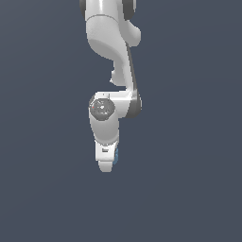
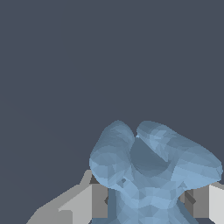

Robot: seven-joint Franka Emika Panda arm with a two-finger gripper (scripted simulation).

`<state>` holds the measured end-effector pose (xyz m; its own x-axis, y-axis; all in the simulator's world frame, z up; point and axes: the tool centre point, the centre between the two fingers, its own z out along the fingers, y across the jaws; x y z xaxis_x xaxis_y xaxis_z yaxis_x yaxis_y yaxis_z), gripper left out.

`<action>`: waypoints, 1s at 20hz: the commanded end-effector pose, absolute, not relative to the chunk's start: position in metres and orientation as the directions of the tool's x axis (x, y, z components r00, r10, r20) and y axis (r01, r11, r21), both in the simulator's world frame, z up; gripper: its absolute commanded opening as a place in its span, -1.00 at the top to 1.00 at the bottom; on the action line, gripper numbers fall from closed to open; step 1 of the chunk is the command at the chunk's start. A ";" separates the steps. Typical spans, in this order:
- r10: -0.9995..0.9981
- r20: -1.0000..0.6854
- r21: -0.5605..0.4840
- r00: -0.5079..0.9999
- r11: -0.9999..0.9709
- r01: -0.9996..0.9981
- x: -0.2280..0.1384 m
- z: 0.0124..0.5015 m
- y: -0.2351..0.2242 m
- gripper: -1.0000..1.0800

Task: Pick up the object and move it to a goal position.

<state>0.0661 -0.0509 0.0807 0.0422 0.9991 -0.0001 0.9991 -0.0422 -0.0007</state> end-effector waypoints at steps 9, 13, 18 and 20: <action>0.999 -0.001 0.000 0.042 -0.042 0.999 0.040 0.085 -0.021 1.00; 0.999 -0.001 0.000 0.042 -0.042 0.999 0.020 0.089 0.001 1.00; 0.999 -0.001 0.000 0.042 -0.042 0.999 -0.012 0.094 0.037 1.00; 0.999 -0.002 0.000 0.042 -0.042 0.999 -0.026 0.097 0.053 1.00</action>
